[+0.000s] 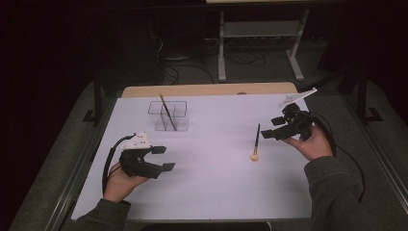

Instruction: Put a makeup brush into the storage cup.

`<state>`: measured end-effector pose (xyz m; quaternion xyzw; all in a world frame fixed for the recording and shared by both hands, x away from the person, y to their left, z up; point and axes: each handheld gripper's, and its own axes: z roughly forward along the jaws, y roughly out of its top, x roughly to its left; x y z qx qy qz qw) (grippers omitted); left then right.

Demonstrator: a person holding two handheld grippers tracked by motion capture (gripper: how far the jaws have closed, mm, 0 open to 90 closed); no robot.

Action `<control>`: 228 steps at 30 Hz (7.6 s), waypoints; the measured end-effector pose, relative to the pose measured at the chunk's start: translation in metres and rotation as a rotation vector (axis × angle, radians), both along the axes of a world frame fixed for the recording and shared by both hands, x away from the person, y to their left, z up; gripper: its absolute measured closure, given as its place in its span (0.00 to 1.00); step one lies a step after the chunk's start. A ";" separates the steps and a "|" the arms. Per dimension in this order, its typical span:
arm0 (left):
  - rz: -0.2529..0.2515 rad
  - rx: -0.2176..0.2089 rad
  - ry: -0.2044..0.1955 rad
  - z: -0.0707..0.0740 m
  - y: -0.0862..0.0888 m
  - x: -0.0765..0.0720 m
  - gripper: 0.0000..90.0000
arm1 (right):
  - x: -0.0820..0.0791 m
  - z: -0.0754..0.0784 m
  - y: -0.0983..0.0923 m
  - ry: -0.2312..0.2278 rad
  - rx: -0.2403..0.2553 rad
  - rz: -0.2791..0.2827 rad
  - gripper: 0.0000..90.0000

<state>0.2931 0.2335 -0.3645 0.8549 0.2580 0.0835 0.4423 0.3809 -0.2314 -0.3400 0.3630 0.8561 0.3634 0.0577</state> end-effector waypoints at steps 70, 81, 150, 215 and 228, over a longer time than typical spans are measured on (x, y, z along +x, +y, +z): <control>0.014 -0.040 -0.020 0.007 0.010 -0.004 0.33 | 0.035 -0.073 0.038 0.211 -0.121 -0.194 0.50; 0.015 -0.044 -0.017 0.007 0.011 -0.004 0.33 | 0.037 -0.080 0.042 0.238 -0.149 -0.219 0.59; -0.012 -0.012 -0.009 0.003 0.003 0.000 0.34 | -0.003 -0.026 0.066 0.102 -0.136 0.141 0.92; -0.414 0.138 0.073 0.039 -0.064 0.002 0.67 | -0.069 0.017 0.177 0.022 -0.108 0.719 0.92; -0.442 0.197 0.111 0.035 -0.069 0.004 0.77 | -0.069 0.013 0.182 0.032 -0.127 0.727 0.92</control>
